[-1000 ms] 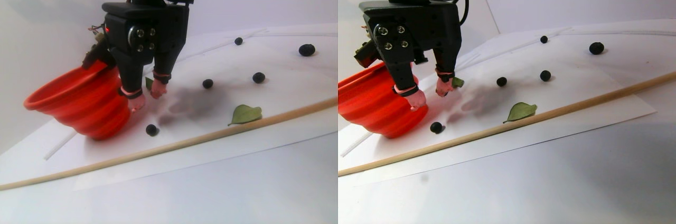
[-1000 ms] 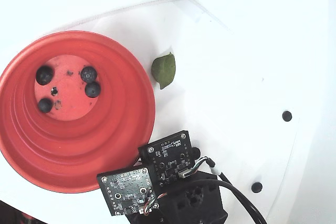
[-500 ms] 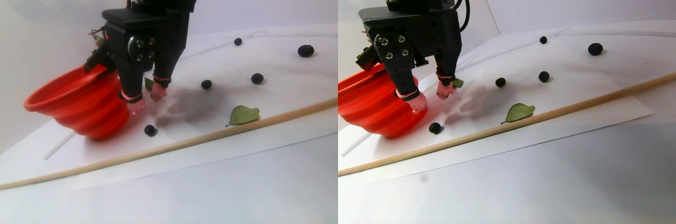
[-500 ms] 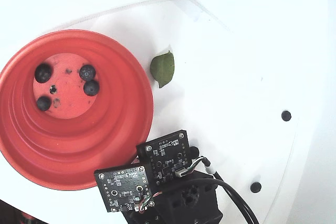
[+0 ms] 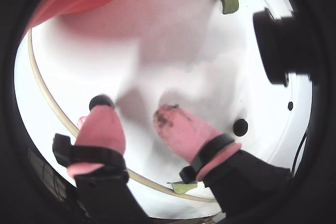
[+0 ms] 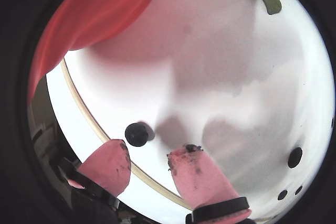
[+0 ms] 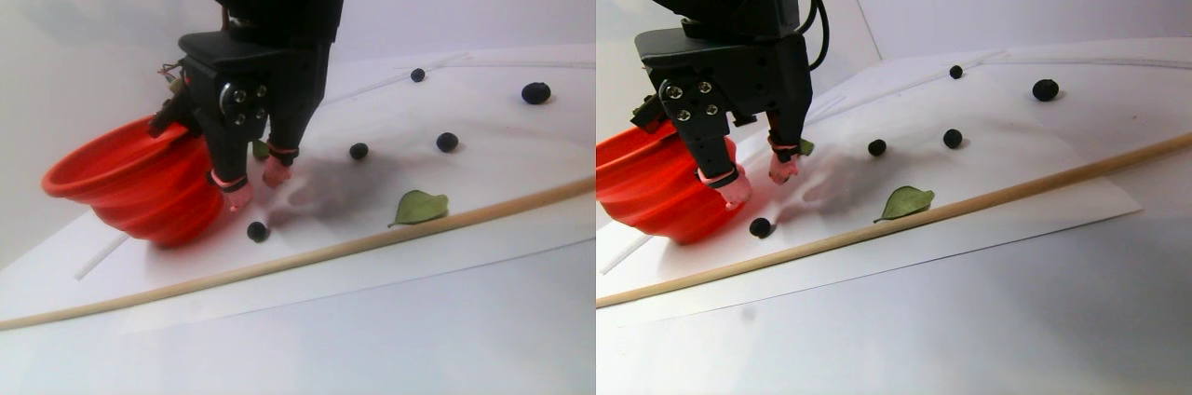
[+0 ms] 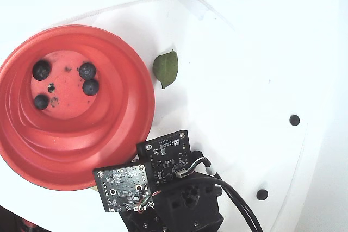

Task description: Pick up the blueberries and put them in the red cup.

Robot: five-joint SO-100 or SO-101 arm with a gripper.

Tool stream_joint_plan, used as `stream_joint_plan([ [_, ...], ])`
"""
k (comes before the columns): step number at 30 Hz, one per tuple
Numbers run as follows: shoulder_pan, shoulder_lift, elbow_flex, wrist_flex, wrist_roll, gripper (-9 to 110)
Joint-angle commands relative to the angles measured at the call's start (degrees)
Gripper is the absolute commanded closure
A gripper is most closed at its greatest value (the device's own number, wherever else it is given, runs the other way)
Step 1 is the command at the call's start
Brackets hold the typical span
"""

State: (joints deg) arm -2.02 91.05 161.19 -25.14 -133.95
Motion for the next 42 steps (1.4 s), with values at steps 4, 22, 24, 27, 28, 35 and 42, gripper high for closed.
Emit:
stream_joint_plan([
  [4, -2.72, 1.41, -1.85, 2.64, 1.14, 87],
  [22, -4.83, 16.26, -5.01, 17.31, 6.68, 87],
  [24, -4.66, 17.23, -5.01, 17.93, 6.59, 87],
  [27, -4.57, 19.95, -4.92, 20.13, 6.33, 87],
  [28, -4.48, 20.92, -5.01, 21.09, 6.42, 87],
  [35, -4.48, 30.59, -4.39, 29.00, 7.03, 87],
  [42, -3.96, 36.30, -4.22, 33.40, 6.94, 87],
])
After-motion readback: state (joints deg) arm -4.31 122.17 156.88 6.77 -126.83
